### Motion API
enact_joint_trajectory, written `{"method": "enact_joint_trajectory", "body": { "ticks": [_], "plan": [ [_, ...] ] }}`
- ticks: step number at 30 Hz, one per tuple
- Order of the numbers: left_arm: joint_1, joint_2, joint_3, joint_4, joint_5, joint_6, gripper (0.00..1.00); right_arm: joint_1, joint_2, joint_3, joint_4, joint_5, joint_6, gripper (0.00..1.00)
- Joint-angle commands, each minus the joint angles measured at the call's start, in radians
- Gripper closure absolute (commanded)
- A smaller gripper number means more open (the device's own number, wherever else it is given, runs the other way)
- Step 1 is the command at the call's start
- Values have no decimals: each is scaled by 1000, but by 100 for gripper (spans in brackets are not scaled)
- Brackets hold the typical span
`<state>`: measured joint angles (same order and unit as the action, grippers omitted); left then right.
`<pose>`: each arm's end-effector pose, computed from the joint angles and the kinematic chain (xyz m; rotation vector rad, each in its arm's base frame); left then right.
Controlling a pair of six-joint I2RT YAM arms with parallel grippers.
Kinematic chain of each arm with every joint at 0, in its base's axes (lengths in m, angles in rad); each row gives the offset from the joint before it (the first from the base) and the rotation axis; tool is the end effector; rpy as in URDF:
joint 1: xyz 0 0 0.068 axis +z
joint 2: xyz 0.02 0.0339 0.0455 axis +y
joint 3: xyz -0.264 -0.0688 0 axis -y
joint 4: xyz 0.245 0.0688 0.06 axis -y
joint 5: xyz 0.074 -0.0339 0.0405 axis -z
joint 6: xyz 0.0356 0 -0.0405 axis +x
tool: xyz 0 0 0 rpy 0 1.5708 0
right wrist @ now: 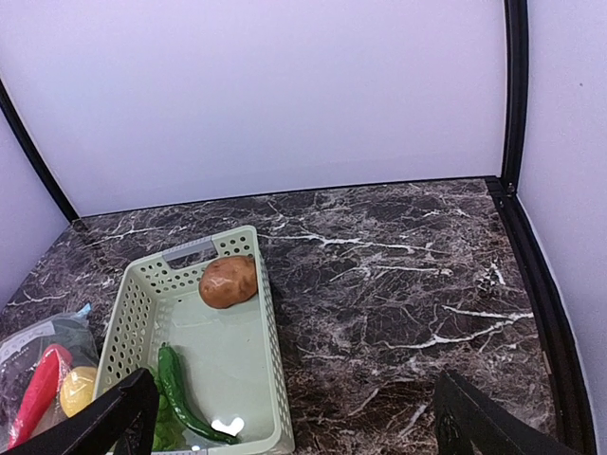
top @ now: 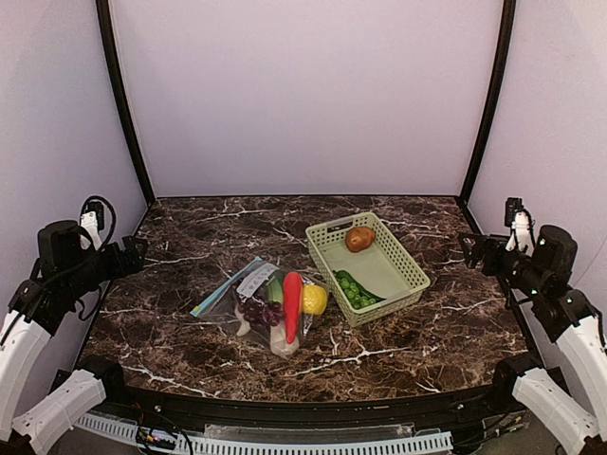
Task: Place the food in the zip-top bag and seal the zipper
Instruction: Reset both arms
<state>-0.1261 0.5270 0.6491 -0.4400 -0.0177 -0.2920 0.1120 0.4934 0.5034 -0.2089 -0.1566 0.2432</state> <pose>0.1308 -0.0159 0.3014 -0.1693 1.8900 -0.2686 0.1374 0.0210 0.2794 0.0026 1.7842 0.3950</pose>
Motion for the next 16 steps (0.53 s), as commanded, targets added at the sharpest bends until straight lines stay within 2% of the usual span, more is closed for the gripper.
{"method": "enact_joint_trajectory", "body": {
  "ticks": [1, 16],
  "plan": [
    [6, -22, -37, -3, -63, -15, 1, -4, -3, -17, 41, 15, -8, 1],
    [5, -29, -30, -27, -114, -24, 1, -5, 0, -12, 32, 22, -6, 1]
  ]
}}
